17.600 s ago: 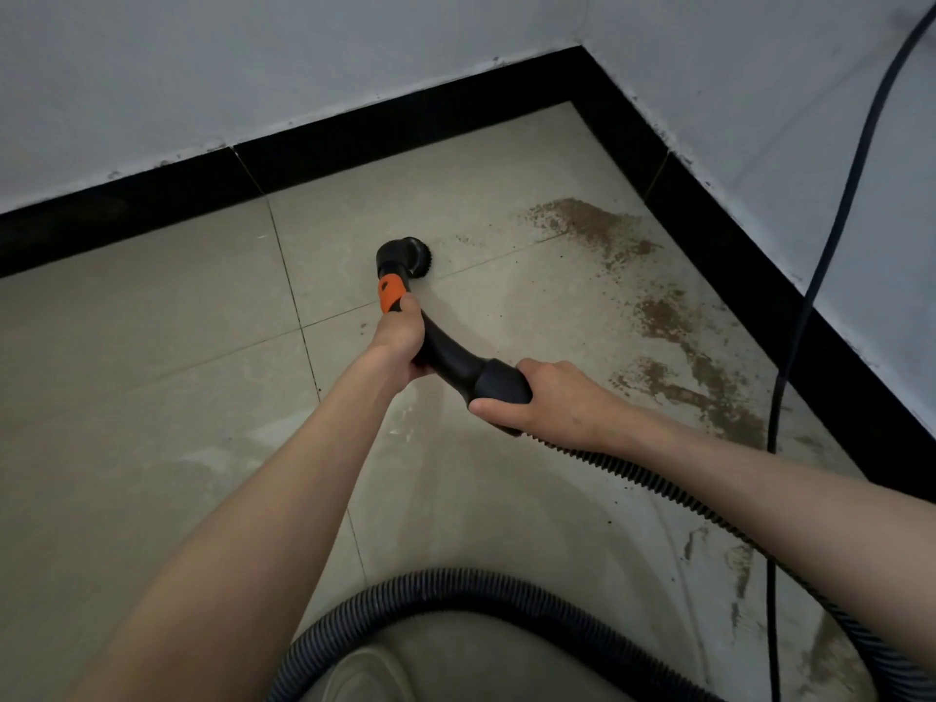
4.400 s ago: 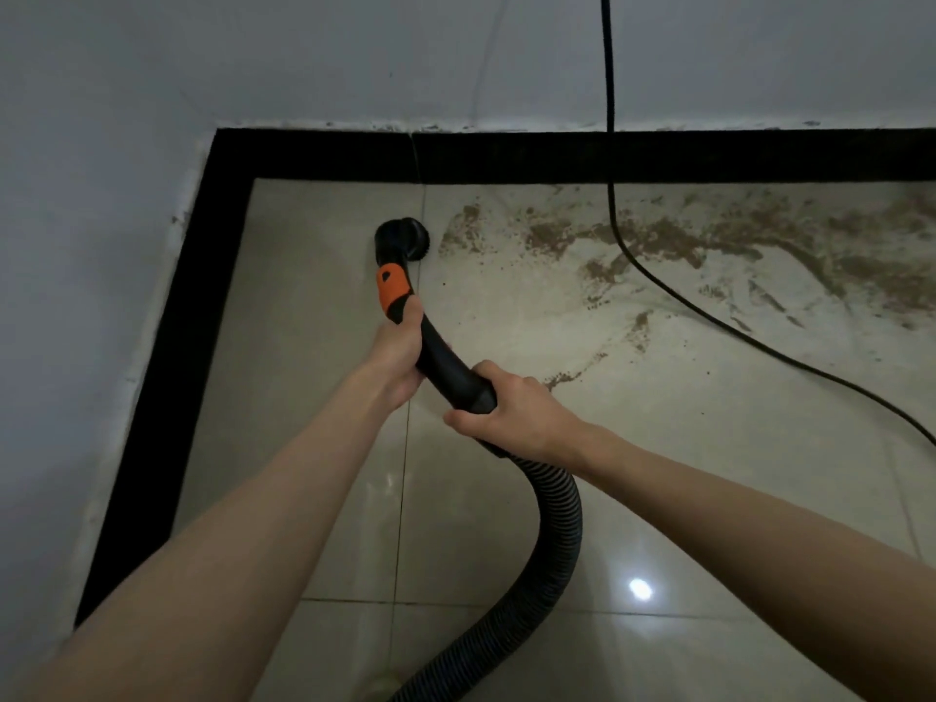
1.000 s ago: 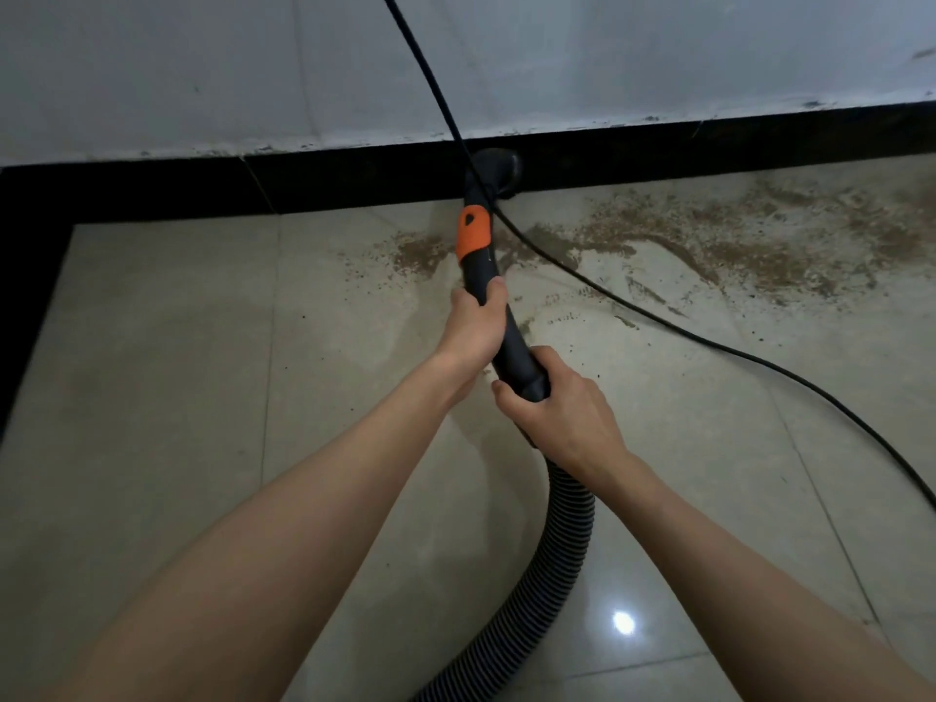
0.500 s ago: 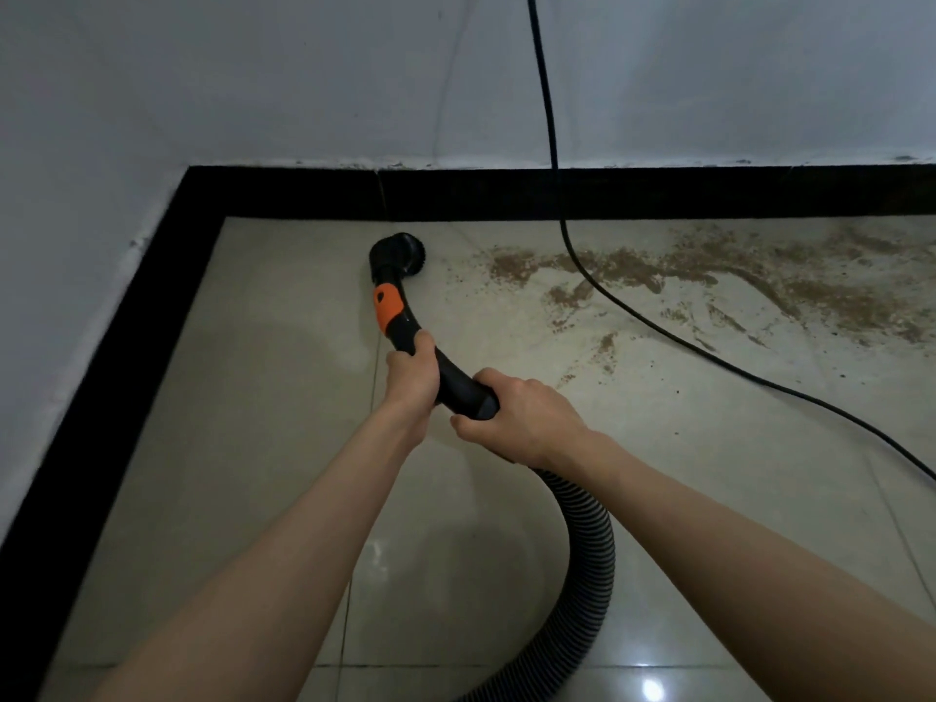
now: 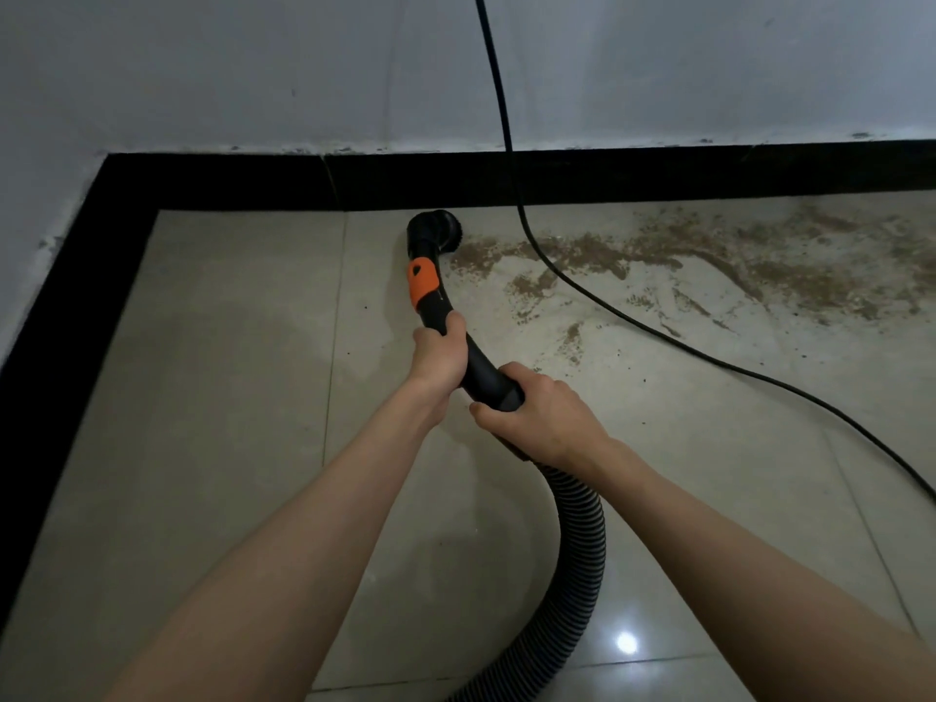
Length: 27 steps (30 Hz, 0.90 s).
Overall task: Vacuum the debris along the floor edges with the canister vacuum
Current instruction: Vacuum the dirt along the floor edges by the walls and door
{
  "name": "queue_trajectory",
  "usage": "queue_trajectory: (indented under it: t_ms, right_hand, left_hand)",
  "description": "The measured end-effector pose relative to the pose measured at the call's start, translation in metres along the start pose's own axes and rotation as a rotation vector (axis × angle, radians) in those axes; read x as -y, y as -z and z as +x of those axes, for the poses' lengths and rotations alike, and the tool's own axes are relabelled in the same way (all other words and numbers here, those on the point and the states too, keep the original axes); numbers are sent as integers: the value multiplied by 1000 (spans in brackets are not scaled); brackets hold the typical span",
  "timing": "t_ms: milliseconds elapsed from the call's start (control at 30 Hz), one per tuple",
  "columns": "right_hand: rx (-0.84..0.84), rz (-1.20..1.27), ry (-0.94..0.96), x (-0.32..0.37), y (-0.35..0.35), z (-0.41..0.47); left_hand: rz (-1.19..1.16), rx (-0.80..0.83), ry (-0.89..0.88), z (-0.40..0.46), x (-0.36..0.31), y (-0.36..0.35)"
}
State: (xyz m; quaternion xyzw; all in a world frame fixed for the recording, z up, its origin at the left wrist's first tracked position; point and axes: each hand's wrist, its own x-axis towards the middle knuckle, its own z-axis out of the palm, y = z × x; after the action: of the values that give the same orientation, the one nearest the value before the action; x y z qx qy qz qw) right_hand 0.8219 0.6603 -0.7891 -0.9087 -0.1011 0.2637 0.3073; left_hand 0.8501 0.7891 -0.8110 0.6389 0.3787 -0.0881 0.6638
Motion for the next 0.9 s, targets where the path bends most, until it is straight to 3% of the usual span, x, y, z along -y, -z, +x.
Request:
queue_trajectory:
  t_ms: [600,900]
  right_hand:
    - [-248,245,-242,-69,34,-28]
    - [-304,283,-264,-71,41,-28]
  left_hand:
    - [234,296,-77,-16,-10,-109]
    - [273,361,-75,-17,-20,-125]
